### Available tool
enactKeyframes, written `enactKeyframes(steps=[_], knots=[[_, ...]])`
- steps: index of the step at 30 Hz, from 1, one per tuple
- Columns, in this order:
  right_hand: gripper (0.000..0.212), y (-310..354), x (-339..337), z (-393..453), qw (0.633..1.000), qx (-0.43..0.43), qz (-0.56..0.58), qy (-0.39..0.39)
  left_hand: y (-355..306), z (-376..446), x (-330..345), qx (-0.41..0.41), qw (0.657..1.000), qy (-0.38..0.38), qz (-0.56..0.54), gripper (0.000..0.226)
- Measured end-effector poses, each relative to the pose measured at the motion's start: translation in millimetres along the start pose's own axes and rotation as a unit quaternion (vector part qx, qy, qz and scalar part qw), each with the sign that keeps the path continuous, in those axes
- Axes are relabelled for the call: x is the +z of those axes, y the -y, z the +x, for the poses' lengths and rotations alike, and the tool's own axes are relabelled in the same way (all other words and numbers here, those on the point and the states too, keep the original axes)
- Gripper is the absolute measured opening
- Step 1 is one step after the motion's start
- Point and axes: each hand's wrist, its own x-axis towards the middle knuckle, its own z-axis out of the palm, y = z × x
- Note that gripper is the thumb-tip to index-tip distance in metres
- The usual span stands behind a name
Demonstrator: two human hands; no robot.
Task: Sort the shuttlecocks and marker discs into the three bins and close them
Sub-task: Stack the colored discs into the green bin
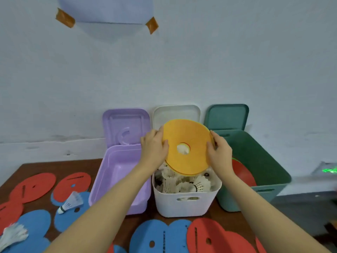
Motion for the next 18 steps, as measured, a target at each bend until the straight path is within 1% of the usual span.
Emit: enactKeyframes(steps=[4,7,10,13,16,18], knots=[[0.035,-34,-31,32,0.999,0.011,-0.035,-0.038,-29,26,47,0.024,0.999,0.038,-0.026,0.053],[0.035,-63,-56,58,0.996,0.020,-0.074,-0.051,-55,37,82,0.036,0.996,0.066,-0.055,0.051],[0.038,-100,-75,75,0.988,0.026,-0.151,-0.036,-78,40,120,0.030,0.992,0.095,-0.070,0.048],[0.039,-132,-92,80,0.976,0.048,-0.211,-0.002,-101,36,154,0.013,0.990,0.135,-0.047,0.050],[0.035,-158,-105,78,0.970,0.054,-0.233,0.037,-122,28,181,-0.007,0.987,0.160,0.010,0.052],[0.037,-172,-114,77,0.967,0.059,-0.239,0.064,-132,21,194,-0.025,0.985,0.172,0.024,0.052]])
